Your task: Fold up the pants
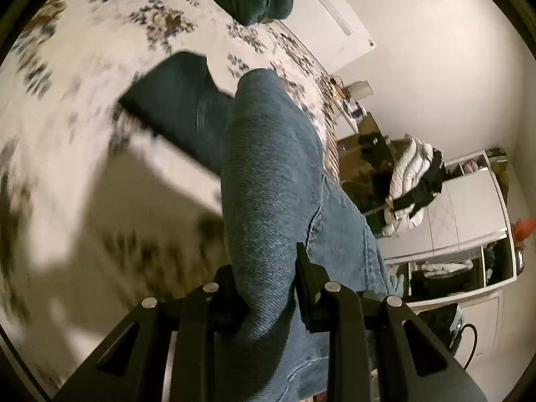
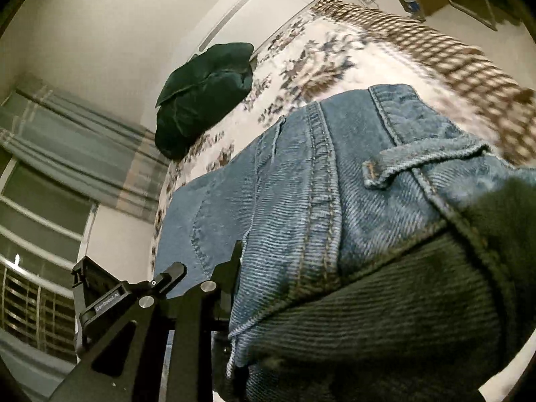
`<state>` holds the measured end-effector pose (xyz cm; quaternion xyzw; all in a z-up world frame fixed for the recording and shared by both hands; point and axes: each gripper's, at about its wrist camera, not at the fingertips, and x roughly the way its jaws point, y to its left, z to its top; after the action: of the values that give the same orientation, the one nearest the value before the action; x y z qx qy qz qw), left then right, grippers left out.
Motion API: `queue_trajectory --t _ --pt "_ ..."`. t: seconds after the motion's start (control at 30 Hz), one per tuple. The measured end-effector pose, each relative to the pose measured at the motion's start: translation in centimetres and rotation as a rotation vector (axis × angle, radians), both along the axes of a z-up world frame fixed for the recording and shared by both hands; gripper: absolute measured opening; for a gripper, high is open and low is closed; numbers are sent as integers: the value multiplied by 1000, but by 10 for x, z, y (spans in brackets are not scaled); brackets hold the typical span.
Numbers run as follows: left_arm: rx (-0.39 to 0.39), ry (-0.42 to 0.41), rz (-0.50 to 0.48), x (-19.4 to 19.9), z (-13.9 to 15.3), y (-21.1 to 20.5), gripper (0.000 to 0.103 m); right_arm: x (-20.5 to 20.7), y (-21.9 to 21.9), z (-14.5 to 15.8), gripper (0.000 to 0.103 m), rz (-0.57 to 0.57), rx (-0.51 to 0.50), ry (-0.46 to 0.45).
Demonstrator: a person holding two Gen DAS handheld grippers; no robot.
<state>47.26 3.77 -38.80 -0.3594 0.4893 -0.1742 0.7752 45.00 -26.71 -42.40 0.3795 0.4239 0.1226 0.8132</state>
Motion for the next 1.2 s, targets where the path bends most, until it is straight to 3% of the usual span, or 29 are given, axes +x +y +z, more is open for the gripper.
queue_trajectory --t 0.23,0.43,0.57,0.63,0.73,0.93,1.0,1.1,1.17,1.2 --pt "15 12 -7 144 -47 52 22 156 64 -58 26 -42 27 11" --pt "-3 34 18 220 -91 77 23 253 99 -104 26 -56 37 14" --pt "38 67 10 247 -117 86 23 297 116 -141 26 -52 12 33" --pt "35 119 3 254 -137 94 27 306 118 -159 26 -46 2 52" --pt "2 136 -12 250 -143 102 33 310 114 -171 30 -23 5 81" --pt "69 161 6 227 -128 118 40 296 97 -173 56 28 -6 201" --pt "129 161 5 220 -119 120 40 282 88 -169 66 9 -41 220" --pt "267 139 9 206 -102 117 41 266 78 -160 71 -6 -93 243" --pt "357 121 8 197 -92 111 43 259 79 -151 71 -8 -180 253" --pt "398 111 10 191 -86 107 49 257 81 -146 71 -9 -230 263"
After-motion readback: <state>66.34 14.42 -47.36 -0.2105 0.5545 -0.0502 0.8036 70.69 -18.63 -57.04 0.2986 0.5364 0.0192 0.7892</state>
